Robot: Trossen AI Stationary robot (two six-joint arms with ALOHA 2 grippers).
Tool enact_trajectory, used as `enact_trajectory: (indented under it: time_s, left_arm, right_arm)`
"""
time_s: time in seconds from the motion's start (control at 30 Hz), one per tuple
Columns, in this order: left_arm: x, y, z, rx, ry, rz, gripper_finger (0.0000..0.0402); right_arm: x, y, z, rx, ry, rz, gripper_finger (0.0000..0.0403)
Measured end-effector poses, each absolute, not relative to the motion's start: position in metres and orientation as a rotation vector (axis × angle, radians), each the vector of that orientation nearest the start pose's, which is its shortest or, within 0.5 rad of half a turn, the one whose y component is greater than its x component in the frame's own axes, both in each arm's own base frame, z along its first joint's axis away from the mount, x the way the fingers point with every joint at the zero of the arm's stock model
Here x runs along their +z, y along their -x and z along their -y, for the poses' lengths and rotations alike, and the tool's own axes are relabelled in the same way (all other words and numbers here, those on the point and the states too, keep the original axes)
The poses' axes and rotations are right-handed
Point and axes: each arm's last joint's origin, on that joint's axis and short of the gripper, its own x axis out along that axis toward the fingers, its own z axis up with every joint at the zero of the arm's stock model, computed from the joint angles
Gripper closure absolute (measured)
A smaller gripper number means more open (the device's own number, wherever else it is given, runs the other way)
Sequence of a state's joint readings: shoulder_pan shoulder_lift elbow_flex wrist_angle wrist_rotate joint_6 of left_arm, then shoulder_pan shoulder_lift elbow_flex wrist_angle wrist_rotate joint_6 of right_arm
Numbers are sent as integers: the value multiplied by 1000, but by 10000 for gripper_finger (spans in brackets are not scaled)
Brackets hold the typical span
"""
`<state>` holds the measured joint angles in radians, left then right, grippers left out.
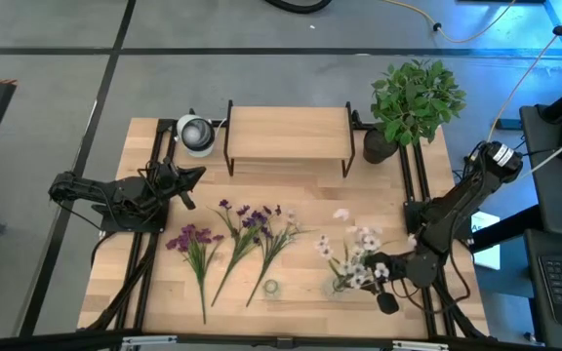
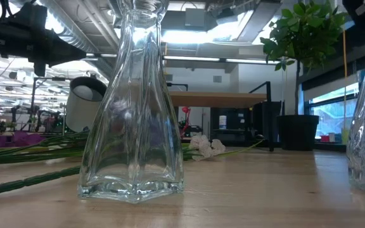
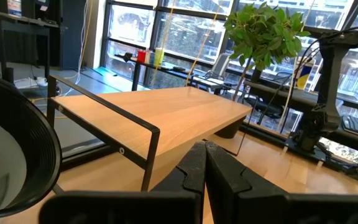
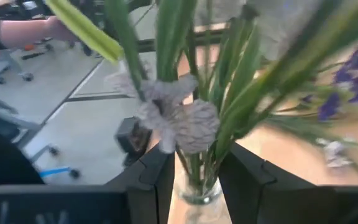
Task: Pick and place flowers into a vace then onto a shelf
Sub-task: Put the right white flowers into the right transparent vase, then put the white flowers into the right transparent vase
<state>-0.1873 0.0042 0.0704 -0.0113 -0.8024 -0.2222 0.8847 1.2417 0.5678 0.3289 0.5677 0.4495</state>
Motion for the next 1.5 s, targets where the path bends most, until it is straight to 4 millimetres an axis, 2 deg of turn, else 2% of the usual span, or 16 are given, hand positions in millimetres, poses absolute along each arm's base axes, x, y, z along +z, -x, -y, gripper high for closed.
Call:
enact_trajectory:
  time_s: [0.17, 0.57, 1.23, 1.33, 1.5]
  left_arm:
    - [186, -87, -5, 607, 242, 117, 398]
    - [185, -87, -5, 607, 241, 117, 398]
    - [186, -87, -5, 607, 242, 117, 398]
    - [185, -87, -5, 607, 242, 117, 398]
    - [186, -87, -5, 607, 242, 117, 398]
  right_arm:
    - [214, -170, -184, 266, -296, -371, 286]
    - [211, -169, -183, 249, -377, -417, 285]
    - [211, -169, -183, 253, -376, -418, 284]
    - [210, -169, -183, 252, -375, -419, 264]
    - [210, -169, -183, 250, -368, -427, 190]
